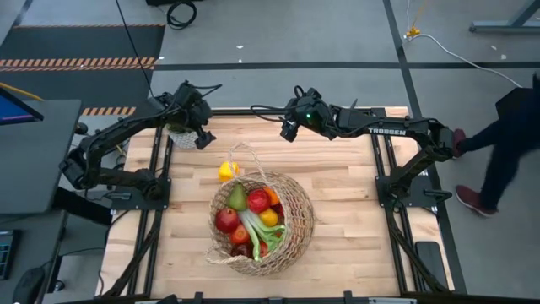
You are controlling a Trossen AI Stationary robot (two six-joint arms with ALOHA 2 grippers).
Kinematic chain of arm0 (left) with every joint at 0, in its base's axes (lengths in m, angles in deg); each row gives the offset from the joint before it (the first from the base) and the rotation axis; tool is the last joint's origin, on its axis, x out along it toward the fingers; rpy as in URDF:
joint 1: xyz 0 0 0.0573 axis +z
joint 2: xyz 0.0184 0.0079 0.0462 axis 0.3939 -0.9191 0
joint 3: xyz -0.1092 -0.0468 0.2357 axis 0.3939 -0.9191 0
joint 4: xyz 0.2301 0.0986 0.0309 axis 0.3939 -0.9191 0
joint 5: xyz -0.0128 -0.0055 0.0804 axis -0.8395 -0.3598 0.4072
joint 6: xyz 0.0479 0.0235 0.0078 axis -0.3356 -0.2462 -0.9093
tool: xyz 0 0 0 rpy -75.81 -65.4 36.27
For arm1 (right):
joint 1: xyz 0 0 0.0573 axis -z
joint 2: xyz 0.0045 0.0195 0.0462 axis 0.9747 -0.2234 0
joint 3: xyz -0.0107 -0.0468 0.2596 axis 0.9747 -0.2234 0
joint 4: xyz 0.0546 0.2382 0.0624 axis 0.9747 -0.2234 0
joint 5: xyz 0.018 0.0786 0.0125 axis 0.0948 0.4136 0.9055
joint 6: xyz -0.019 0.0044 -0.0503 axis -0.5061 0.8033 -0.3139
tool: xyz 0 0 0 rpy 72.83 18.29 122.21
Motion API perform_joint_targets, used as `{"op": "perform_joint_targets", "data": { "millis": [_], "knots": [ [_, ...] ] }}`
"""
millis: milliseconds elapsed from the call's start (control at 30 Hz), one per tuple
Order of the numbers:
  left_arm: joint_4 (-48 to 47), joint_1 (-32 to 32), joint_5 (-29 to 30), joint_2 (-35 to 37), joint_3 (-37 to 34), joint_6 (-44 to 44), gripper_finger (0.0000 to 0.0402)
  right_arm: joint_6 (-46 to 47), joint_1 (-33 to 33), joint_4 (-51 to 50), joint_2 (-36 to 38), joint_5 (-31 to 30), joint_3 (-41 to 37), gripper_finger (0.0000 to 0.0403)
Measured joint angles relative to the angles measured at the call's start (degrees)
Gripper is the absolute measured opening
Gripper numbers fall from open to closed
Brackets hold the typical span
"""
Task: Build produce basket
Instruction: Put the bell pepper into the basket
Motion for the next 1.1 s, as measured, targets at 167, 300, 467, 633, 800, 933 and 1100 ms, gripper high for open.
{"op": "perform_joint_targets", "data": {
  "millis": [167, 300, 467, 633, 800, 933, 1100],
  "knots": [
    [3.24, 0.0, 0.0, 0.0, 0.0, 1.25, 0.0389, 0.58, 0.0, 0.19, 0.02, 0.25, -0.21, 0.0348],
    [6.71, 0.0, 0.02, 0.0, 0.0, 3.06, 0.0389, 0.62, 0.0, 2.08, 0.04, 0.36, -2.48, 0.0348],
    [7.21, 0.0, 0.02, 0.0, 0.0, 2.77, 0.0389, 1.99, 0.36, 2.9, 0.02, 0.38, -6.11, 0.0348],
    [10.2, 1.68, 0.0, 0.0, -0.02, 3.78, 0.0389, 3.17, 1.23, 5.52, 0.02, 0.38, -9.03, 0.0348],
    [10.78, 4.19, -1.12, -0.15, -0.03, 3.16, 0.0389, 3.34, 1.71, 6.84, 0.02, 0.37, -10.34, 0.0348],
    [7.15, 4.27, -10.42, -2.04, -0.03, 1.36, 0.0389, 3.1, 2.38, 7.89, 0.02, 0.38, -11.03, 0.0348],
    [1.26, 1.73, -11.49, -7.01, -0.09, -1.3, 0.0389, 2.98, 3.66, 8.59, 0.02, 0.96, -11.22, 0.0348]
  ]
}}
